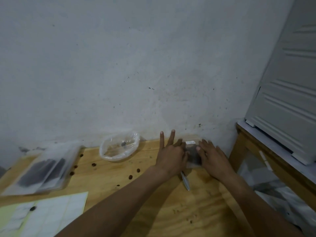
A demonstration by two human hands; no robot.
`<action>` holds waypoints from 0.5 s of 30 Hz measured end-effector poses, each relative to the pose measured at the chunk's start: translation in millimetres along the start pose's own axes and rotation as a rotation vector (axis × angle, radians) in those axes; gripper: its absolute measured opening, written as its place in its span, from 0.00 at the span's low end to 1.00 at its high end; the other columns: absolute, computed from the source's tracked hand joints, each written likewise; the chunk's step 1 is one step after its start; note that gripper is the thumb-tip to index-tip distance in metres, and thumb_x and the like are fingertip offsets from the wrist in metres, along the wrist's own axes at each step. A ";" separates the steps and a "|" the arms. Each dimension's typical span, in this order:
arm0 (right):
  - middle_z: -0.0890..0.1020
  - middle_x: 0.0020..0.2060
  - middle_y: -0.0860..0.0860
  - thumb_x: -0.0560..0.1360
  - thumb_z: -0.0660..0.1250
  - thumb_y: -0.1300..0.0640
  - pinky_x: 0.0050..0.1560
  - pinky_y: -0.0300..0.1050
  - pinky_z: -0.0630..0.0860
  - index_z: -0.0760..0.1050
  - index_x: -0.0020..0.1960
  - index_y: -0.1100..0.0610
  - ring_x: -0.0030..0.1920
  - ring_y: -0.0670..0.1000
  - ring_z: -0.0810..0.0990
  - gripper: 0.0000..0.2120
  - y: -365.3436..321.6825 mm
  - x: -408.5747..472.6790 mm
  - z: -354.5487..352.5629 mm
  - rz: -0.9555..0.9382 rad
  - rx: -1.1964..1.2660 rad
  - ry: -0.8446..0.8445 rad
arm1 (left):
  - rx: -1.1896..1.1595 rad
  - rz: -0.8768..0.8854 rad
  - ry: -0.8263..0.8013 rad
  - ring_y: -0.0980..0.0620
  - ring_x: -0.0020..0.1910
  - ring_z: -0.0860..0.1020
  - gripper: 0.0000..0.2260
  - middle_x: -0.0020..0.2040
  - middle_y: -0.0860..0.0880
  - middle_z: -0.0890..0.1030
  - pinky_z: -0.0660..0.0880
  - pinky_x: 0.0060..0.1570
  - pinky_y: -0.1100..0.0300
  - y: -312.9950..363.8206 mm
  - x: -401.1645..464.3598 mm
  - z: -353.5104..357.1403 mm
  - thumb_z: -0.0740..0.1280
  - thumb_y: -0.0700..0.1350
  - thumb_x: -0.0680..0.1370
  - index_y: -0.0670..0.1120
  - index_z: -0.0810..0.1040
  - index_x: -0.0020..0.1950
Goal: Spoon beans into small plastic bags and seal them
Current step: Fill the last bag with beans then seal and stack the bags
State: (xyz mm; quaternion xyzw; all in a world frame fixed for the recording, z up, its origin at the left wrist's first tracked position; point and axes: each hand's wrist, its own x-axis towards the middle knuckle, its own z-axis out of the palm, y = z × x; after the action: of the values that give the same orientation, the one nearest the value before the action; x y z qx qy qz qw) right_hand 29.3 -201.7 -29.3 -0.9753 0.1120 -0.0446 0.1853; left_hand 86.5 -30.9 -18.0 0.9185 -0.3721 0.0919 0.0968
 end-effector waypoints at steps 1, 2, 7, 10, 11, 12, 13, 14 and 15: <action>0.58 0.81 0.52 0.87 0.49 0.52 0.79 0.51 0.47 0.59 0.80 0.57 0.81 0.53 0.52 0.23 -5.4 0.3 -4.8 -0.013 -0.004 0.022 | -0.043 -0.002 0.083 0.42 0.83 0.46 0.26 0.78 0.45 0.70 0.25 0.73 0.42 -6.6 -3.5 -4.6 0.47 0.54 0.84 0.44 0.71 0.76; 0.60 0.80 0.52 0.87 0.50 0.52 0.79 0.50 0.48 0.60 0.80 0.58 0.81 0.53 0.53 0.23 -13.5 0.8 -9.7 -0.022 0.028 0.058 | -0.083 -0.005 0.157 0.40 0.82 0.51 0.29 0.75 0.44 0.73 0.29 0.74 0.43 -14.1 -7.8 -10.5 0.46 0.55 0.82 0.43 0.73 0.74; 0.73 0.73 0.53 0.84 0.59 0.49 0.73 0.42 0.60 0.72 0.74 0.58 0.75 0.53 0.68 0.22 -89.6 4.5 -20.8 -0.158 0.259 0.251 | -0.158 -0.098 0.466 0.39 0.64 0.79 0.19 0.55 0.43 0.86 0.71 0.68 0.43 -75.0 -38.9 -50.3 0.60 0.50 0.81 0.41 0.83 0.62; 0.80 0.67 0.53 0.83 0.62 0.50 0.66 0.38 0.65 0.77 0.69 0.58 0.68 0.53 0.77 0.19 -154.9 5.5 -15.8 -0.296 0.339 0.267 | -0.146 -0.197 0.605 0.40 0.51 0.83 0.14 0.49 0.43 0.86 0.78 0.53 0.49 -120.7 -71.0 -80.0 0.65 0.45 0.78 0.40 0.84 0.59; 0.81 0.65 0.52 0.83 0.62 0.50 0.64 0.38 0.66 0.78 0.68 0.58 0.66 0.52 0.78 0.18 -176.8 5.7 -12.0 -0.349 0.351 0.257 | -0.137 -0.251 0.631 0.40 0.51 0.82 0.14 0.50 0.43 0.86 0.78 0.52 0.49 -135.8 -83.8 -89.5 0.65 0.44 0.79 0.40 0.84 0.59; 0.82 0.64 0.52 0.83 0.63 0.50 0.64 0.39 0.68 0.79 0.67 0.57 0.64 0.52 0.79 0.18 -198.4 6.0 -6.6 -0.398 0.364 0.241 | -0.128 -0.316 0.647 0.40 0.53 0.81 0.13 0.51 0.43 0.86 0.77 0.53 0.49 -150.9 -96.8 -98.3 0.65 0.44 0.79 0.40 0.84 0.59; 0.82 0.62 0.51 0.83 0.63 0.51 0.63 0.40 0.70 0.79 0.66 0.57 0.63 0.51 0.79 0.17 -218.9 5.9 0.2 -0.438 0.379 0.220 | -0.125 -0.387 0.642 0.41 0.56 0.80 0.13 0.53 0.43 0.85 0.76 0.55 0.49 -165.5 -110.1 -106.0 0.65 0.44 0.80 0.41 0.83 0.61; 0.83 0.60 0.51 0.83 0.63 0.51 0.63 0.42 0.73 0.80 0.65 0.56 0.60 0.50 0.80 0.16 -238.4 5.3 8.0 -0.470 0.389 0.190 | -0.121 -0.464 0.614 0.41 0.59 0.78 0.14 0.56 0.42 0.84 0.75 0.57 0.49 -179.3 -123.6 -112.8 0.65 0.44 0.81 0.41 0.82 0.63; 0.84 0.58 0.50 0.83 0.62 0.50 0.61 0.45 0.75 0.81 0.63 0.55 0.58 0.50 0.80 0.15 -256.9 4.0 17.2 -0.499 0.392 0.156 | -0.108 -0.551 0.568 0.41 0.62 0.76 0.15 0.60 0.42 0.82 0.73 0.60 0.49 -193.0 -137.0 -118.4 0.64 0.45 0.82 0.41 0.81 0.65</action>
State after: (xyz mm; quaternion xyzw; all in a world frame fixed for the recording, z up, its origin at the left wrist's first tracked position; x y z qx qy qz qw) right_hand 87.2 36.2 50.4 -0.9121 -0.1273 -0.1838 0.3437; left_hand 113.7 225.4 42.1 0.9155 -0.0743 0.2933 0.2650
